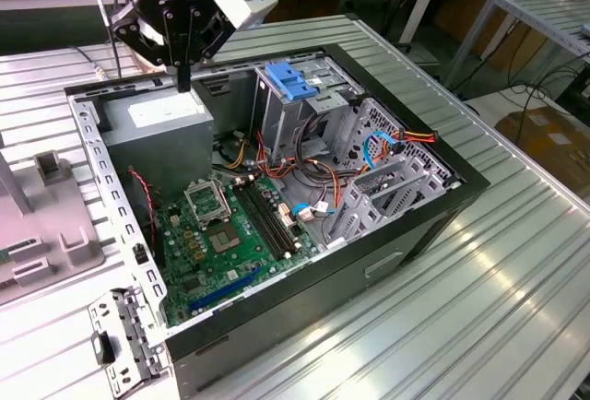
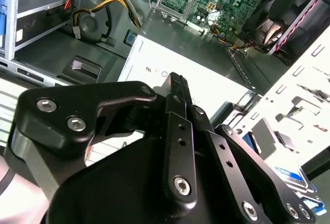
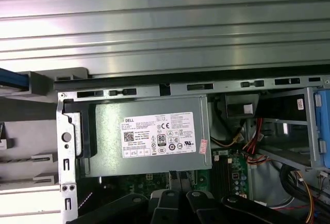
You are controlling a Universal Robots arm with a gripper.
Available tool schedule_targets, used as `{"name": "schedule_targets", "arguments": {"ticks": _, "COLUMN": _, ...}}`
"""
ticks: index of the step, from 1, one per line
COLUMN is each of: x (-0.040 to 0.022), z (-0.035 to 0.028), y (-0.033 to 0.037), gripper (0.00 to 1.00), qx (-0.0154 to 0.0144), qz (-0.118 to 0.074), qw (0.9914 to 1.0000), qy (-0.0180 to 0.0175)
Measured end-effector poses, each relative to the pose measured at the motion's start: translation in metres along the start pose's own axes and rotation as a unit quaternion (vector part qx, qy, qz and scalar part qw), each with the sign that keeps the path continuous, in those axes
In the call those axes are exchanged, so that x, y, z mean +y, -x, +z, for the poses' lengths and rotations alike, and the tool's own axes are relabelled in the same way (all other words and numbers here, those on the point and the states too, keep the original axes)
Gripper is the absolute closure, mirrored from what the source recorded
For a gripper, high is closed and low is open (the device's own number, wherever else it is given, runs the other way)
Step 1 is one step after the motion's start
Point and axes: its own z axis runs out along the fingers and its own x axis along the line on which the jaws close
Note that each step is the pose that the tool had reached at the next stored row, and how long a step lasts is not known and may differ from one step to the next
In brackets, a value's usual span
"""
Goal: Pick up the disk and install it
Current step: 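Reach for the disk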
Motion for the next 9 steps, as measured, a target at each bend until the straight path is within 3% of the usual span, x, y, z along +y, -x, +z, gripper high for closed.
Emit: {"name": "schedule_targets", "arguments": {"ticks": 9, "x": -0.0004, "z": -0.0002, "y": -0.0058, "gripper": 0.89, "qx": 0.0000, "qz": 0.000, "qw": 1.00000, "qy": 0.0000}}
